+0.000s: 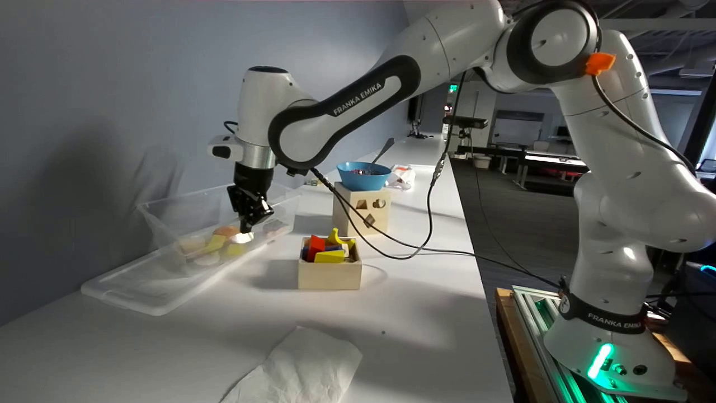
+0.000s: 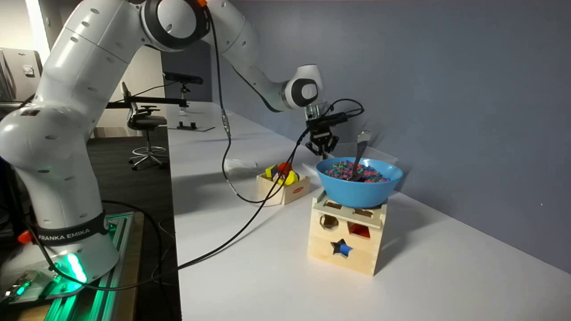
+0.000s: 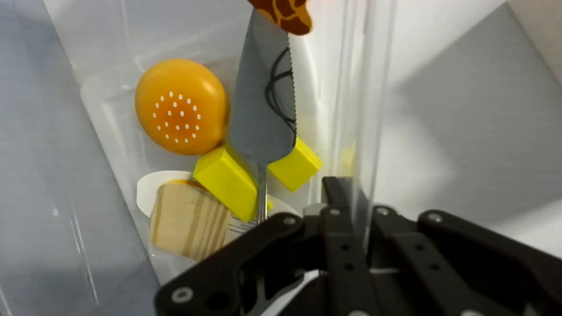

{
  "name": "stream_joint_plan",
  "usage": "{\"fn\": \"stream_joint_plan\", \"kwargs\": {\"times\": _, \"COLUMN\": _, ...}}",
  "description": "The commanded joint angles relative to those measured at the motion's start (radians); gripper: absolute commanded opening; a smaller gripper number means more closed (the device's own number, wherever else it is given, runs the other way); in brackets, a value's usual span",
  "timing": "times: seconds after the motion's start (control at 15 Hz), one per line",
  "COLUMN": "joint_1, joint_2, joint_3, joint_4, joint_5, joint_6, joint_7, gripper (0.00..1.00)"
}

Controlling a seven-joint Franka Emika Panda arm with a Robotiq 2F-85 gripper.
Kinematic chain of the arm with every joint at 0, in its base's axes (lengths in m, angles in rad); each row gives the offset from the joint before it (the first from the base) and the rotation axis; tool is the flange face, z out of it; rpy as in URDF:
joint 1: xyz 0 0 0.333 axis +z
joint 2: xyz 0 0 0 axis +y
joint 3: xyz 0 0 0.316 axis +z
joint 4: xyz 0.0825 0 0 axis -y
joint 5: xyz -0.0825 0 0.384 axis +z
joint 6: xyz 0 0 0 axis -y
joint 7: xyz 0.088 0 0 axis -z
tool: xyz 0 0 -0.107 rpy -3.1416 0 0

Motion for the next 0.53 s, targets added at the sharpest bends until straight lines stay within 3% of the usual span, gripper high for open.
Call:
{"fn": "stream_joint_plan", "kwargs": {"times": 0.0, "joint_1": -0.012, "joint_2": -0.004, "joint_3": 0.035, "joint_4": 0.012, "joint_5": 0.005, "joint_6": -0.052, "joint_7": -0.030, "gripper": 0.31}}
{"fn": "stream_joint_plan", "kwargs": {"times": 0.2, "joint_1": -0.044, "joint_2": -0.106, "joint_3": 0.076, "joint_4": -0.100, "joint_5": 0.086, "joint_6": 0.019, "joint_7": -0.002, "gripper": 0.51}}
{"fn": "stream_joint_plan", "kwargs": {"times": 0.47, "joint_1": -0.068, "joint_2": -0.154, "joint_3": 0.091, "joint_4": -0.142, "joint_5": 0.184, "joint_6": 0.156, "joint_7": 0.066, "gripper": 0.77}}
